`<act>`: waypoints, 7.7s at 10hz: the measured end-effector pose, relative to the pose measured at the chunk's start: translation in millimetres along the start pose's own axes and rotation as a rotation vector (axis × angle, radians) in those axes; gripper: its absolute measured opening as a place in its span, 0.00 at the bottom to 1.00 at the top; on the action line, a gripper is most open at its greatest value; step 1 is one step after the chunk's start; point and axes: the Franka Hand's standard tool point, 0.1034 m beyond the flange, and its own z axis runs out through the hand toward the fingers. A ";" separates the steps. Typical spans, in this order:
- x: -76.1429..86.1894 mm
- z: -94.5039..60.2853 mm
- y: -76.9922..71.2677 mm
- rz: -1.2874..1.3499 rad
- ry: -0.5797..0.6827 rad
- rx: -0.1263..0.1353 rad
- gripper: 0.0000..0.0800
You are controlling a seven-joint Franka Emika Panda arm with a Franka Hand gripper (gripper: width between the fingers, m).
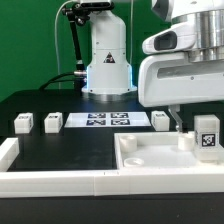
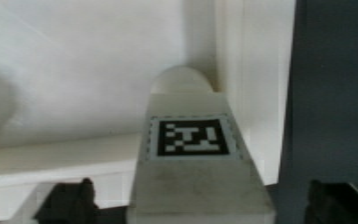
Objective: Assemble square table
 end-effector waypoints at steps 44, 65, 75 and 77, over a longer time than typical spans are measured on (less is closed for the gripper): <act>-0.2 -1.0 2.4 -0.233 -0.035 -0.036 0.36; -5.7 2.0 -2.1 1.240 -0.039 -0.050 0.56; -0.1 -0.6 -0.1 0.363 -0.043 -0.030 0.81; 0.0 -0.3 0.5 0.205 -0.044 -0.029 0.81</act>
Offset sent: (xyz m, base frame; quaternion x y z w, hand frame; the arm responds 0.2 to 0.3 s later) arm 0.0000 0.0000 0.0000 0.0000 0.0000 0.0650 0.9979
